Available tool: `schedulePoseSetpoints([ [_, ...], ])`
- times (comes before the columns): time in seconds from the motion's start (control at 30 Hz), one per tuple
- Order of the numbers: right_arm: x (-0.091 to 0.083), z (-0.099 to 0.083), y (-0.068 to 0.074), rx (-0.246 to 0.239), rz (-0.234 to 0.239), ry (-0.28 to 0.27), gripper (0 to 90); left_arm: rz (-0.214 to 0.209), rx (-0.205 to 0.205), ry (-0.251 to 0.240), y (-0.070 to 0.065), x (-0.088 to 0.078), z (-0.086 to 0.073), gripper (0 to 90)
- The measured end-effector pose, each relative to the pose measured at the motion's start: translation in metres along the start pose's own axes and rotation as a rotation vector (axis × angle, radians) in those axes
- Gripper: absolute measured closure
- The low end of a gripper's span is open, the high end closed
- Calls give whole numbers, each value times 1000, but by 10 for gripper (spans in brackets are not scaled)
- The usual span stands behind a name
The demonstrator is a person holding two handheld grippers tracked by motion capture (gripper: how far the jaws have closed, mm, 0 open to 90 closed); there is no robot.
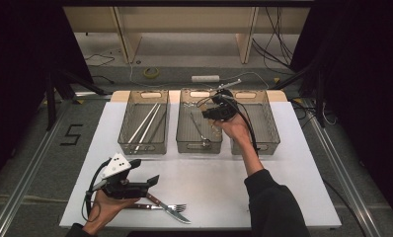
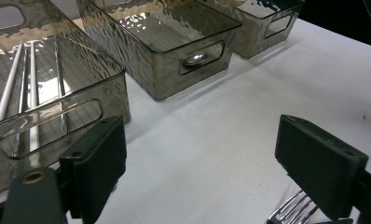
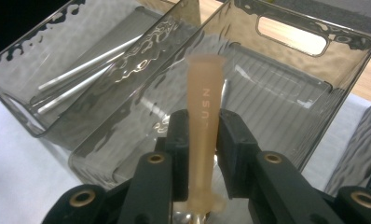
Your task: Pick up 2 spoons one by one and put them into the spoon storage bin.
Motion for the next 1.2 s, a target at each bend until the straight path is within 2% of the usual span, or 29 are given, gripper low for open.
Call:
schedulePoseSetpoints([
  [0.47, 19, -4, -5, -6, -45, 23, 755, -2, 4, 2, 0, 0, 0, 161],
  [0.7, 29, -9, -6, -11, -59, 54, 752, -3, 7, 2, 0, 0, 0, 160],
  [0.87, 35, -12, -4, -10, -52, 56, 740, -3, 9, 1, -1, -1, 0, 160],
  [0.97, 38, -13, -2, 5, -43, 59, 673, -3, 9, 2, -1, -1, 0, 161],
  [1.2, 32, -12, 0, 18, -6, 44, 621, -1, 9, 3, -1, 0, 0, 160],
])
Point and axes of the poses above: each handheld gripper's, and its own axes: x roughly forward along the jaws, z roughly out of its top, y roughly to its left, the point moved 5 cm from there along x, roughly forward along the jaws, and after that the axes turned 9 degrees about -y, right-handed, at the moved point
